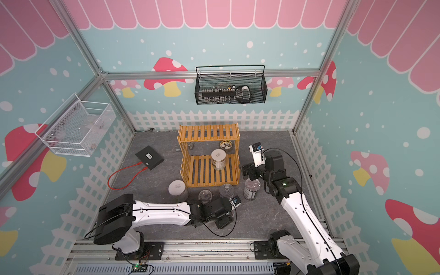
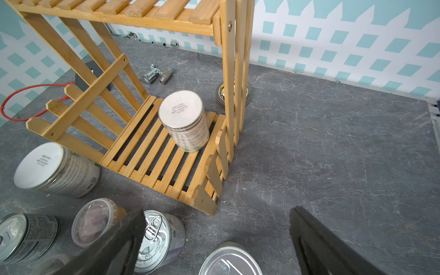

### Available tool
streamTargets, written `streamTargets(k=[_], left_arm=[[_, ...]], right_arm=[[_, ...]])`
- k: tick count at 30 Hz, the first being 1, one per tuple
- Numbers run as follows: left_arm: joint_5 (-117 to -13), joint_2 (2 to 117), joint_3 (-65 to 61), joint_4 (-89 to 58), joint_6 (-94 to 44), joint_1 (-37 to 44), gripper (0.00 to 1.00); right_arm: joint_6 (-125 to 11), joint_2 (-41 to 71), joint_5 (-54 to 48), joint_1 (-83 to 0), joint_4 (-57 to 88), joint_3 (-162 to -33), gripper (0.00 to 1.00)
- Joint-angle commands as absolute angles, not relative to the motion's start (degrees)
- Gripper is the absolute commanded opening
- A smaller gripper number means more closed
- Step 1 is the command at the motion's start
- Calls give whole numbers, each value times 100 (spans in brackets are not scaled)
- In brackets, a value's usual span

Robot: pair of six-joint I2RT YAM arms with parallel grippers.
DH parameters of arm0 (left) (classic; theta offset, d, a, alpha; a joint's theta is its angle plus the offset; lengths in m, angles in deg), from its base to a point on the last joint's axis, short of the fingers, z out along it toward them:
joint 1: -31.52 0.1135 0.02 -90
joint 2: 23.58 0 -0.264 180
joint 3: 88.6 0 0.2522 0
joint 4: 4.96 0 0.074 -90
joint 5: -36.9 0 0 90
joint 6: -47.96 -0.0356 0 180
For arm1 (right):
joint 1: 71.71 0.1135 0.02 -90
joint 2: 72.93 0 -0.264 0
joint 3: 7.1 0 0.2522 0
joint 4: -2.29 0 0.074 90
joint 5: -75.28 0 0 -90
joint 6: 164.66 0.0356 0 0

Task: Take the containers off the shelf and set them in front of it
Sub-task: Place the container at the center of the board.

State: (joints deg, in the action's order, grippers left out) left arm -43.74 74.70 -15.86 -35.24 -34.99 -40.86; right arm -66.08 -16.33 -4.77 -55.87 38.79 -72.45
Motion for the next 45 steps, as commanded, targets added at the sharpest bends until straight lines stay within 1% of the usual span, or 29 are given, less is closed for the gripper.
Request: streamTargets(k=[1,3,5,11,13,15,20,23,26,29,34,38,45], left_arm=[[-4256,7632,-1536,-3362,-3634,-4051,68],[-4239,7677,-1510,-3360,-3642,-4050,69],[-4255,7723,-1490,-3377,-3652,-4043,72],[-4396,7624,-1455,-3441,-3618,-4046,90],[-4429,7423,-1475,-3488,-3620,-4040,99],[-4467,7215,-1464,-3566,-3637,-4046,99],[-5166,6510,-1428,-3956,-3642,-4031,99],[-5655,5986,-1610,-4062,-3669,-3860,99],[-5802,5557,-1820,-4092,-3628,-3572,99],[-5853,5149,-2037,-4121,-3541,-3208,99],[-5984,4373,-2379,-4106,-3358,-2481,99],[-6303,3917,-2595,-3984,-3341,-1846,99],[-6453,3671,-2886,-3917,-3154,-939,99]], right_arm=[[-6683,-1703,-507,-5601,3881,-7172,99],[-6692,-1716,-523,-5605,3873,-7159,99],[-6701,-1720,-523,-5603,3862,-7149,99],[-6718,-1717,-394,-5610,3836,-7140,99],[-6745,-1714,-232,-5606,3815,-7154,99],[-6774,-1700,-17,-5606,3807,-7172,99],[-6909,-1668,1066,-5552,3776,-7192,99],[-6783,-1659,1124,-5400,3746,-7188,98],[-6566,-1608,1092,-5200,3589,-7141,95],[-6295,-1431,742,-4770,3475,-7177,94],[-5706,-1010,-313,-4055,3122,-7208,94],[-5376,-592,-709,-3696,2740,-7249,94],[-4849,440,-1825,-3122,2528,-7759,99]])
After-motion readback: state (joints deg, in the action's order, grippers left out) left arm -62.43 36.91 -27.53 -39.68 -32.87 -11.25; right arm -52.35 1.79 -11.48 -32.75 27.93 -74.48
